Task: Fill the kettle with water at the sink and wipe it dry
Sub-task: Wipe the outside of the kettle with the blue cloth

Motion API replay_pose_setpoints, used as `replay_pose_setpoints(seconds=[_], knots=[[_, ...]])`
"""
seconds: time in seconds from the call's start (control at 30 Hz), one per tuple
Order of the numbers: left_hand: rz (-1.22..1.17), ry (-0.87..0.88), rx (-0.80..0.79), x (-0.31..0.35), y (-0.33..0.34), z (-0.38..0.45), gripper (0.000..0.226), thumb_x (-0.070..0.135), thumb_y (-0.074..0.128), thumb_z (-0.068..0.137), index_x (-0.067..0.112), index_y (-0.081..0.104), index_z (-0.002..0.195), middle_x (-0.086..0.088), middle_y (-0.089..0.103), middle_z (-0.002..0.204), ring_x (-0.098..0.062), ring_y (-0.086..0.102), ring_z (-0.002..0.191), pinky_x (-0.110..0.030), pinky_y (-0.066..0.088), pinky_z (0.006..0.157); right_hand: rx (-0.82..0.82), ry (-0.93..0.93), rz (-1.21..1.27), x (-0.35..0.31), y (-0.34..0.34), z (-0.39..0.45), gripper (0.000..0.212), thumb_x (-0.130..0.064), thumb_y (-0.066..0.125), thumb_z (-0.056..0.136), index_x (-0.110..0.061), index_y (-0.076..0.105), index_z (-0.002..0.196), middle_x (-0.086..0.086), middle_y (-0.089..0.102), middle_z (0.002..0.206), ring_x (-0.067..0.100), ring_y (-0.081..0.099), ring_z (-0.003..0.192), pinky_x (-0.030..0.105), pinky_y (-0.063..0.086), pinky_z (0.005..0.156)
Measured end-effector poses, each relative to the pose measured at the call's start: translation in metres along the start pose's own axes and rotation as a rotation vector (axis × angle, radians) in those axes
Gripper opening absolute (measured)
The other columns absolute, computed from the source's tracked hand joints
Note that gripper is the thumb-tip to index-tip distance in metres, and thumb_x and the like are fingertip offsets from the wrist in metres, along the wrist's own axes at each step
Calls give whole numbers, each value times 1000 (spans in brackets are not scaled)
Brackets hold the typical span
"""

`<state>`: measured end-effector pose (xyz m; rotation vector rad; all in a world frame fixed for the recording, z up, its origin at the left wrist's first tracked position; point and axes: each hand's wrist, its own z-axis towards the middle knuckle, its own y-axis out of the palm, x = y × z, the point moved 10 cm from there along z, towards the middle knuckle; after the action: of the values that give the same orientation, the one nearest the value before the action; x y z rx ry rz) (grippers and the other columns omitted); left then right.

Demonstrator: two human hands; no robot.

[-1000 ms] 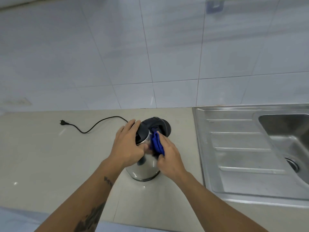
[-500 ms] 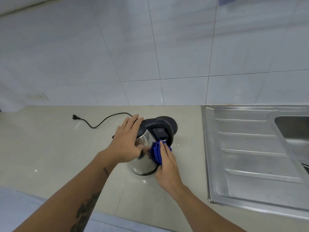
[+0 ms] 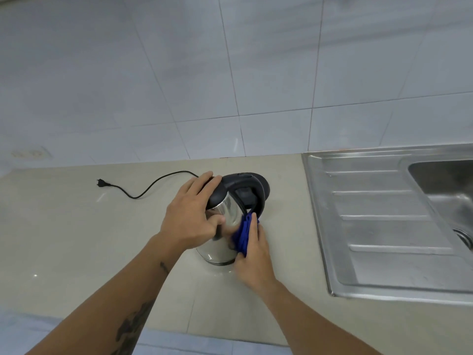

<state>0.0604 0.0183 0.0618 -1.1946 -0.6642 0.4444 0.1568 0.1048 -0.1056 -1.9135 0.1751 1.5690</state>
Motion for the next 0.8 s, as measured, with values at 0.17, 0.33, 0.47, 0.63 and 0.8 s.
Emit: replay_pose_setpoints(seconds=[0.17,0.33,0.47,0.63,0.8], knots=[[-25,27,68,-2,-2,-6,82,41,68,78,37,30,151,20,23,160,-14,24,147,-39,40,108,0,131,2,0,-1,16,106,6,55,80,-27,0,164,2,31,158,26,37,140,41,42,113],[-38,55,114,-1,2,-10,78,40,66,82,34,31,151,15,24,161,-18,20,149,-40,37,109,178,133,20,-1,13,-14,104,9,54,77,-21,5,164,5,35,156,27,41,138,41,41,113],[-43,67,99,-3,6,-9,77,44,66,83,33,33,151,13,24,161,-21,19,150,-45,37,111,265,61,32,-11,45,-54,103,14,47,74,-14,3,163,4,18,167,26,18,154,42,25,124],[-45,138,83,-4,3,-10,73,47,62,87,34,31,153,12,21,163,-20,16,151,-42,35,111,309,172,204,0,12,-22,84,12,51,77,-19,36,154,4,54,138,23,56,122,28,49,99],[-49,250,74,-8,2,-15,69,32,57,91,30,28,154,11,16,164,-12,6,152,-38,35,113,365,315,376,-3,2,-19,58,14,51,74,-23,56,119,6,66,107,23,63,94,23,55,70]])
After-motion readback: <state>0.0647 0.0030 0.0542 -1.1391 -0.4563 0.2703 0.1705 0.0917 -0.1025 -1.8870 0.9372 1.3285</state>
